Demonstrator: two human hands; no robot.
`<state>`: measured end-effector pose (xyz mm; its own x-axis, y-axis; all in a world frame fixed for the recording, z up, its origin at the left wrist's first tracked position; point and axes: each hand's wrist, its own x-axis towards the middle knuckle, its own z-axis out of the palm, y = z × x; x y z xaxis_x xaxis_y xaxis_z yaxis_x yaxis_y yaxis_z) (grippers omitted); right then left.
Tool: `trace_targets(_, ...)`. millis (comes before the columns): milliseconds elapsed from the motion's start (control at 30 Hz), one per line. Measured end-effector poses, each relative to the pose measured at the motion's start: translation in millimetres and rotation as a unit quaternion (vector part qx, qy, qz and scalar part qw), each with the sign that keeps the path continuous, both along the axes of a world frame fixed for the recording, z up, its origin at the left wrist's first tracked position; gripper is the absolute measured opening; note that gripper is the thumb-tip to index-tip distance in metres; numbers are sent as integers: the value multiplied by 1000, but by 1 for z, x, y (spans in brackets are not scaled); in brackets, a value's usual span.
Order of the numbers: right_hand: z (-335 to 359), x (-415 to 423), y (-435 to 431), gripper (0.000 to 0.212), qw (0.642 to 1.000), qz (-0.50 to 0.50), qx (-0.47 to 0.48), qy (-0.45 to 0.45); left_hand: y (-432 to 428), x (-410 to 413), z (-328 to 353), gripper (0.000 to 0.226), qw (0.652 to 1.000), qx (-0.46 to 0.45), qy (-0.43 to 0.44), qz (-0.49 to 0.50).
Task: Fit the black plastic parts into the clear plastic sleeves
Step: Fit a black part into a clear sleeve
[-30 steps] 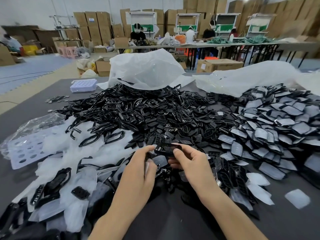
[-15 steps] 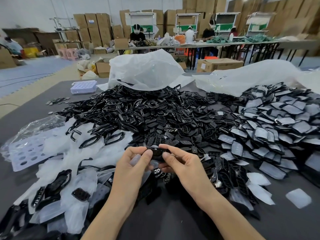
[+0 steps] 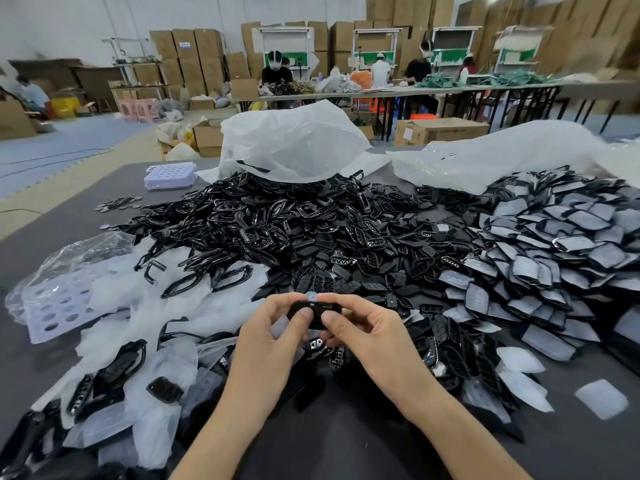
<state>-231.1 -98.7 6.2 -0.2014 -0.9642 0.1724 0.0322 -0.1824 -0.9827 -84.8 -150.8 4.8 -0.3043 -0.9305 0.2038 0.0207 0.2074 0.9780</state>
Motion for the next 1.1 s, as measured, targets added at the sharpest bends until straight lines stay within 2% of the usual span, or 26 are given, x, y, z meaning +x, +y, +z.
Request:
trace_targets(100,-2,1,0,24,999,-21,17,19,3,-5,-5,15,993,-76,-80,30)
trace_targets(167,-3,-2,-2,25,998,-56,24,30,2,-5,-7,13,990,-83,-92,64)
trace_targets(233,-2,-6,-3,22,995,-90,30,25,-4,-2,-7,26,995,-29,-23,96)
trace_targets(300,0,-9,-4,16,995,-88,33,-33,-11,2,-7,40,991,52,74,99)
trace_targets(400,4,-6,-4,9,983,-13,34,-179,-14,0,-1,41,964,146,218,41)
trace_targets(467,3,1,-4,13,974,57,49,-215,-12,-3,2,39,940,176,291,7)
trace_targets(633,-3,15,-4,12,953,139,70,-258,-3,-4,2,41,929,203,307,-42)
trace_targets(767,1,13,-3,16,948,126,47,-287,0,-9,1,41,949,178,258,-28)
trace_targets(900,2,3,-5,21,951,85,28,-295,6,-11,0,26,982,124,137,-48)
trace_targets(1000,3,-3,-4,16,954,75,21,-288,7,-3,3,20,999,11,4,-43)
trace_targets(1100,3,-7,-5,16,953,79,20,-293,5,5,8,14,990,-87,-108,-34)
